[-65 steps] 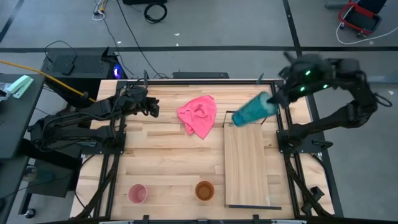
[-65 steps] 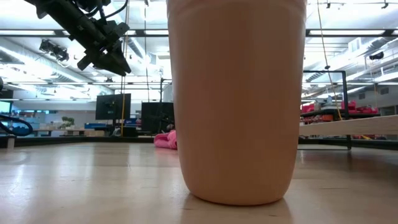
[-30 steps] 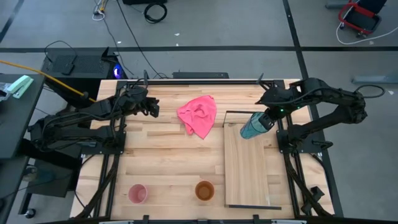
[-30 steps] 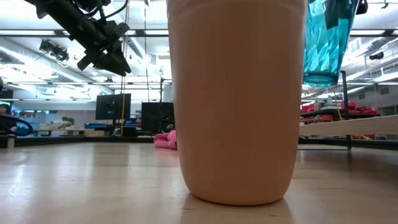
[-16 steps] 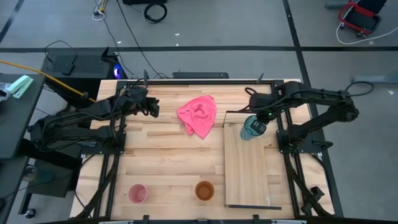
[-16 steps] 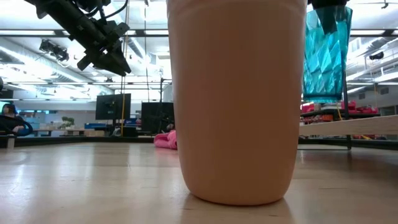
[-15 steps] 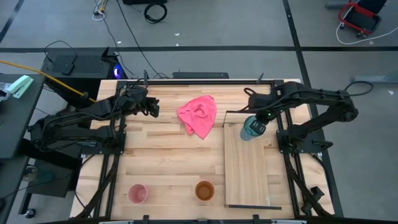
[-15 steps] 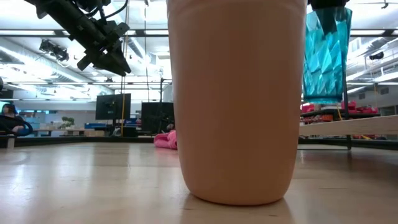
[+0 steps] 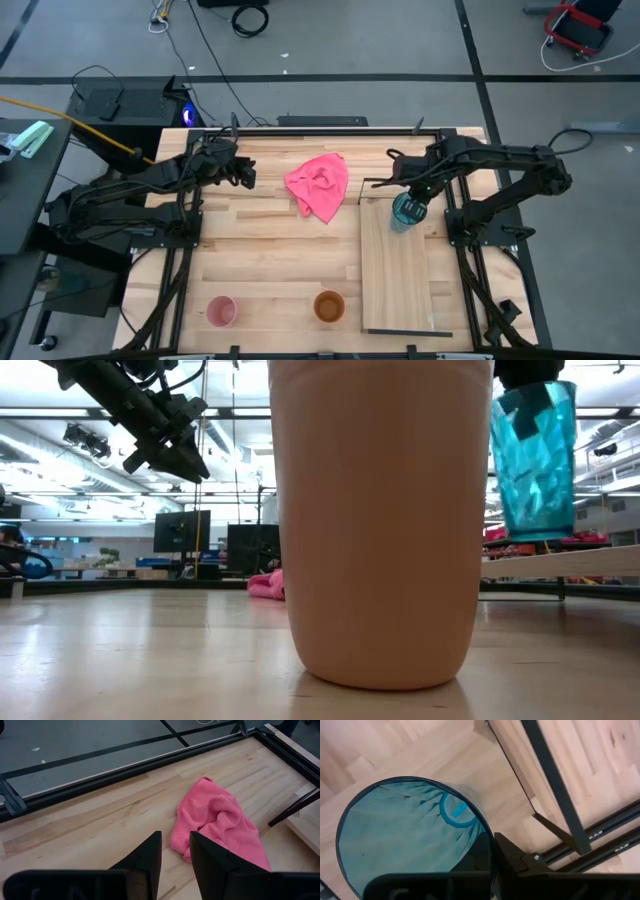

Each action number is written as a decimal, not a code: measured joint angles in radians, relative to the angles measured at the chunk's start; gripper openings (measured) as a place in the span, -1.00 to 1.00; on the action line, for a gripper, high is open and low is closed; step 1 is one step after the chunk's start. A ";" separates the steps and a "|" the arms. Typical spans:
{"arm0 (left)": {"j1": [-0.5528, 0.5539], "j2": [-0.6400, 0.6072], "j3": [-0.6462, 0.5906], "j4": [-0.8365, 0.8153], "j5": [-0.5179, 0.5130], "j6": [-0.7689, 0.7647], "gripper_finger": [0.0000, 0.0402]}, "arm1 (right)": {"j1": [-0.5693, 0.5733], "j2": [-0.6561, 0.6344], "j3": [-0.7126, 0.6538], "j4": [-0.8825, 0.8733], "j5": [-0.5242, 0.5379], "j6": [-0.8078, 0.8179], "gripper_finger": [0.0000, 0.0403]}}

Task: Stack small to large cups/mugs on shelf
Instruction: Put the blue cup on the shelf, then put the yellow cup on the shelf

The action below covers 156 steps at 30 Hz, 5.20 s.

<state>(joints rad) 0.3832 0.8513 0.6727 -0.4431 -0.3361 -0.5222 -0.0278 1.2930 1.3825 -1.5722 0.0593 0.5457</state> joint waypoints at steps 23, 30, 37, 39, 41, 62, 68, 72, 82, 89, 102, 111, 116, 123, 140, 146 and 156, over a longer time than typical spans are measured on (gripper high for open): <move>0.000 0.000 0.000 -0.003 0.000 -0.001 -0.47 | 0.005 0.006 -0.100 0.086 0.018 -0.006 -0.96; 0.000 0.000 0.000 -0.003 0.000 -0.017 -0.47 | 0.004 -0.016 -0.104 0.118 0.019 0.000 -0.96; 0.000 0.000 0.000 -0.003 0.000 -0.017 -0.47 | 0.004 -0.008 -0.104 0.125 0.019 0.003 -0.86; 0.000 0.000 0.000 -0.003 0.000 -0.017 -0.47 | 0.004 -0.005 -0.104 0.128 0.019 0.004 -0.80; 0.000 0.000 0.000 -0.003 0.000 -0.017 -0.47 | 0.004 -0.002 -0.104 0.130 0.019 0.003 -0.75; 0.000 0.000 0.000 -0.004 0.000 -0.019 -0.47 | 0.004 -0.036 -0.073 0.121 0.026 0.070 -0.52; -0.001 0.000 0.000 -0.003 0.022 -0.036 -0.47 | 0.004 -0.085 0.001 0.122 0.026 0.124 -0.52; -0.001 0.000 0.000 -0.001 0.076 -0.037 -0.47 | 0.004 -0.114 0.067 0.126 0.018 0.186 -0.52; -0.016 0.000 0.000 0.086 0.327 -0.075 -0.47 | 0.084 -0.153 0.136 0.267 0.011 0.254 -0.52; -0.197 0.000 0.000 0.386 0.403 -0.208 -0.47 | 0.211 -0.148 0.136 0.287 -0.012 0.261 -0.52; -0.651 0.253 0.029 0.823 0.144 -0.325 -0.51 | 0.486 -0.149 0.136 0.308 -0.007 0.269 -0.52; -0.780 0.509 0.304 0.428 0.157 -0.327 -0.59 | 0.549 -0.119 0.136 0.384 -0.004 0.342 -0.52; -0.834 0.586 0.465 0.030 0.170 -0.385 -0.63 | 0.548 -0.043 0.136 0.398 -0.012 0.298 -0.52; -0.933 0.712 0.501 0.010 0.262 -0.499 -0.62 | 0.548 0.101 0.135 0.434 -0.057 0.224 -0.52; -0.970 1.003 0.501 0.443 0.285 -0.650 -0.62 | 0.564 0.253 0.135 0.456 -0.089 0.131 -0.52; -0.936 1.048 0.502 0.548 0.285 -0.645 -0.61 | 0.564 0.252 0.135 0.480 -0.087 0.131 -0.52; -0.860 1.049 0.501 0.550 0.284 -0.596 -0.60 | 0.553 0.252 0.133 0.478 -0.055 0.124 -0.52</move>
<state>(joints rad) -0.4766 1.9007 1.1740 0.1066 -0.0517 -1.1182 0.5253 1.5448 1.5150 -1.0946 0.0048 0.6693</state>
